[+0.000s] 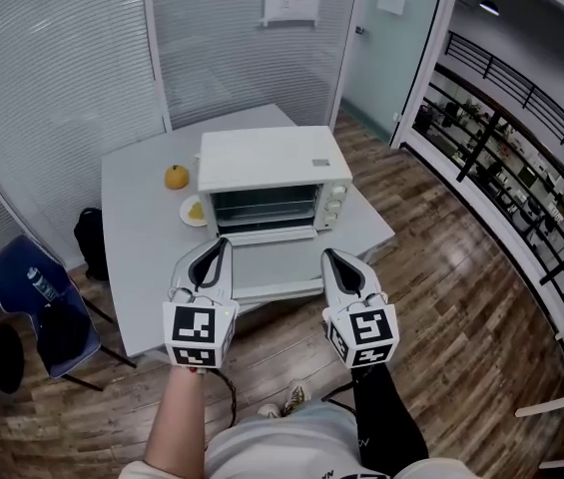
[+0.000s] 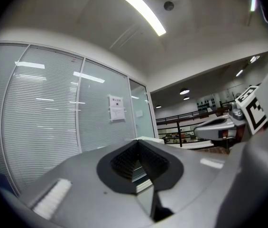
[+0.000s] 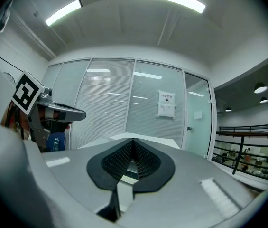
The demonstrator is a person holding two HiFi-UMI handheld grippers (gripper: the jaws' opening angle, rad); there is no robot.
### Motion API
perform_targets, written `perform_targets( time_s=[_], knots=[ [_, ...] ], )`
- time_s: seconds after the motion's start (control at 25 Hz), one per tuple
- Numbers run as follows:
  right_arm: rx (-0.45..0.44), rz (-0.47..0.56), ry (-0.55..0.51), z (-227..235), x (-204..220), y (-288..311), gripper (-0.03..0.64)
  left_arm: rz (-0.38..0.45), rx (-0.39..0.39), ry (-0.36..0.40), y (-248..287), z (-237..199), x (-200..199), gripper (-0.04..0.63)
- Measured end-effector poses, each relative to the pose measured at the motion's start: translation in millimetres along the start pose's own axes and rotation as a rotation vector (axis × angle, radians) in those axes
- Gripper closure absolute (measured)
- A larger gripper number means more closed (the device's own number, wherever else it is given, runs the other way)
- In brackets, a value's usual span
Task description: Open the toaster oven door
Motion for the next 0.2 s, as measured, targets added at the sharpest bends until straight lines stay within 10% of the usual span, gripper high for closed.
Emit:
perform_targets(
  time_s=[0.2],
  knots=[
    [-0.023, 0.004, -0.003, -8.0, -0.5, 8.3, 0.614, -0.002, -0.021, 0.004, -0.6, -9.1, -1.1, 0.538]
  ],
)
Point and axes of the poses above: the fingertips, and each gripper's own axes: y forward along the fingers, z to its right, x out of its underside, the point moved 6 cm from there along -y, backward along the fingers, and after that the axes turned 6 degrees about x, right-handed, at the moved point
